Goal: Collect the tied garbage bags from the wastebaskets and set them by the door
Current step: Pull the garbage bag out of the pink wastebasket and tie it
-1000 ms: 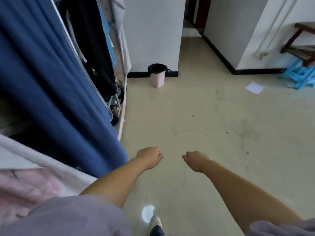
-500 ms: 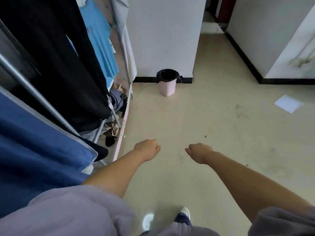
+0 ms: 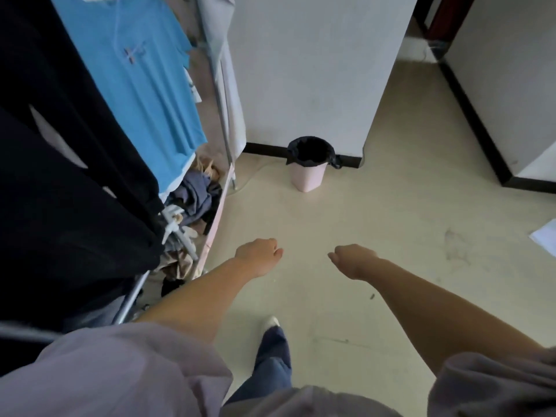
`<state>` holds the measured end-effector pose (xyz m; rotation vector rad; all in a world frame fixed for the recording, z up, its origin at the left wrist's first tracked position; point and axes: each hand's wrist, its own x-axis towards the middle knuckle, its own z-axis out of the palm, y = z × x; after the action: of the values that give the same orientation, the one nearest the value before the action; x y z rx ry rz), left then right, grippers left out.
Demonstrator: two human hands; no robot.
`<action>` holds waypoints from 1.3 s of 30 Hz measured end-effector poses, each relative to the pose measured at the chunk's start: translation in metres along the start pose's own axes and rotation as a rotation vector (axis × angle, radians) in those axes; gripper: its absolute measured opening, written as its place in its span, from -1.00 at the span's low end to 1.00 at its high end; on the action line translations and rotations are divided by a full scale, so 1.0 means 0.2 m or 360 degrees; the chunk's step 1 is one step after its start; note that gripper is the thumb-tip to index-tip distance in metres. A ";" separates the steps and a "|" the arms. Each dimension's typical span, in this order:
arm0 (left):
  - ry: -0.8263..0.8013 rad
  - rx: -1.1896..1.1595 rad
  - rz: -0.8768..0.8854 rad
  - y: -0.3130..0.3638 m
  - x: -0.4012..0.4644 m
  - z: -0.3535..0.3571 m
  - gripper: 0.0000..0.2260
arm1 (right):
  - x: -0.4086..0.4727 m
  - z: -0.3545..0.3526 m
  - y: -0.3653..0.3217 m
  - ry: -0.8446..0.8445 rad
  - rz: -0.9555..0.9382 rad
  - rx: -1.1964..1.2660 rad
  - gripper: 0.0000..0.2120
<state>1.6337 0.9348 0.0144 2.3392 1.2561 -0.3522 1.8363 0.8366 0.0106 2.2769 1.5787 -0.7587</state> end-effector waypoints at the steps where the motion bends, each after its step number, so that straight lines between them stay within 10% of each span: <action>1: -0.0002 0.0007 0.0007 0.00 0.12 -0.07 -0.65 | 0.11 -0.07 0.02 0.0000 0.0005 0.0004 -0.55; 25: -0.0216 -0.0213 -0.0273 0.29 2.51 -0.84 -0.64 | 2.30 -1.29 0.87 -0.0219 0.0034 0.0175 -0.59; 39: -0.0239 -0.0986 -0.0642 -0.22 3.98 -0.15 -0.72 | 3.82 -0.73 1.00 -0.0342 0.0337 0.0921 -0.65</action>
<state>2.0349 1.5428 -0.3122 1.5174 1.4982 -0.2161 2.2655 1.4352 -0.3103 2.5675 1.0938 -1.4929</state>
